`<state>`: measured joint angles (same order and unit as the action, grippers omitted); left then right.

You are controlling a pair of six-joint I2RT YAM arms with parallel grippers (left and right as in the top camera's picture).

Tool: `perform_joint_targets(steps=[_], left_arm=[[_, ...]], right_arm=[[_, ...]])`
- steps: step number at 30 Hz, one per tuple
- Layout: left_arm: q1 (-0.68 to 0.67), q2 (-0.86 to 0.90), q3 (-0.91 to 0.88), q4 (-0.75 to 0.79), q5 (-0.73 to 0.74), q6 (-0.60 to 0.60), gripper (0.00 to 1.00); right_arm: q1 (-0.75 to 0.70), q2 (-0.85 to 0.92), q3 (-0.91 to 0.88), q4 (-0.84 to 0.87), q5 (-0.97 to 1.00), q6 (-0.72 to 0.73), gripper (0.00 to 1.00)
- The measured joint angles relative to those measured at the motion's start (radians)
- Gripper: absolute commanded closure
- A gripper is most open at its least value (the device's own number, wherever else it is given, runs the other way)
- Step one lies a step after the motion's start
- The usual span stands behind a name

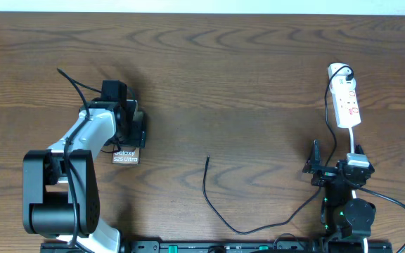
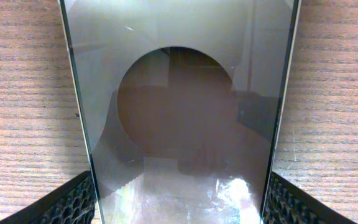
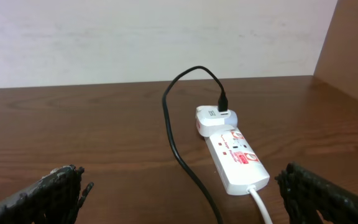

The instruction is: Plug charger to phone and switch on socket

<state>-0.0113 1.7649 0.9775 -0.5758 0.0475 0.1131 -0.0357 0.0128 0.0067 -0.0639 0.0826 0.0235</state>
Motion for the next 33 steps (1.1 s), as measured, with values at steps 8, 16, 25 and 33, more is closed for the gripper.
perform_joint_targets(steps=[8,16,25,33], left_arm=[[0.000,0.000,-0.003,0.005,0.003,-0.001,0.09],[0.001,0.000,-0.007,0.007,0.025,0.000,0.04],[0.001,0.000,-0.008,0.011,0.027,0.000,0.02],[0.001,0.000,-0.008,0.019,0.034,0.013,0.02]], right_arm=[[0.000,0.000,0.000,0.000,0.000,0.000,0.01],[0.000,0.000,0.000,0.000,0.000,0.000,0.01],[0.000,0.000,0.000,0.000,0.000,0.000,0.01],[0.000,0.000,0.000,0.000,0.000,0.000,0.01]])
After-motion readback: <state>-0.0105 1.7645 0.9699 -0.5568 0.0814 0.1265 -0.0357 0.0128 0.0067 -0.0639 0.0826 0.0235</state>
